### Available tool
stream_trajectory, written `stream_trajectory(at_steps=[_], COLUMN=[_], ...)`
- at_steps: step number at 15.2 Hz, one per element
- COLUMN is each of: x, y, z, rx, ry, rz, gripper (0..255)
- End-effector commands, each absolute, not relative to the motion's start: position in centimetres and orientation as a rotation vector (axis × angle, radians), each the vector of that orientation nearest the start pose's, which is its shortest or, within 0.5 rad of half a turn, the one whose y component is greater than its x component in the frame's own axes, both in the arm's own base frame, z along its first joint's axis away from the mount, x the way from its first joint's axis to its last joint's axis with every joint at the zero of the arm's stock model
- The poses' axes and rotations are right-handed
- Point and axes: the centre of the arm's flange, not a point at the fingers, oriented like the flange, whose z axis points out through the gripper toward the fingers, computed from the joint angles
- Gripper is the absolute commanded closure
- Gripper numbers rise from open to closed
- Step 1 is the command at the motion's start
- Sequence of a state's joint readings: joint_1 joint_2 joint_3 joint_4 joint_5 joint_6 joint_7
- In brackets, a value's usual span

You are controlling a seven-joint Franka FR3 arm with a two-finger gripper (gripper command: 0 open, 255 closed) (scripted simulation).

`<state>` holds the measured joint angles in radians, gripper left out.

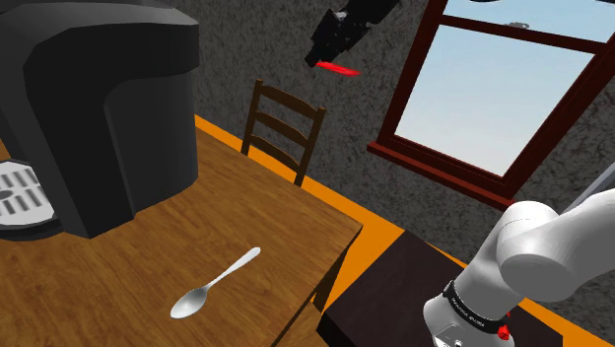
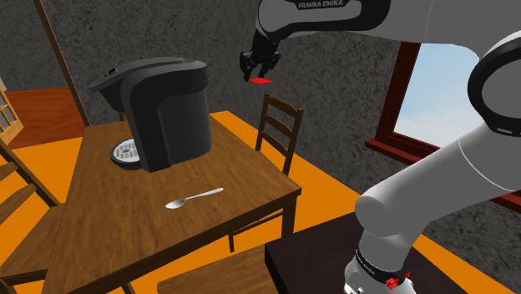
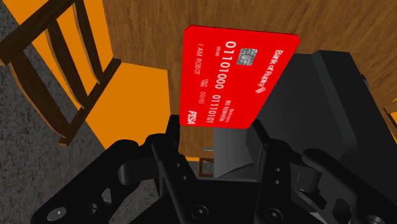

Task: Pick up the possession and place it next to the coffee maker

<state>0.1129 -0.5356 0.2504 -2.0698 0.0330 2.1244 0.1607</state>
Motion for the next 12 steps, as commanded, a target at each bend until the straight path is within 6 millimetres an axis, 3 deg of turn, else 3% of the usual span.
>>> stream_trajectory(at_steps=[1, 12], x=[39.0, 39.0], y=[18.4, 18.4], z=[70.6, 76.4], rx=[-2.947, -2.947], ry=[-0.291, -0.291], rz=[-0.885, -0.885], gripper=[255, 255])
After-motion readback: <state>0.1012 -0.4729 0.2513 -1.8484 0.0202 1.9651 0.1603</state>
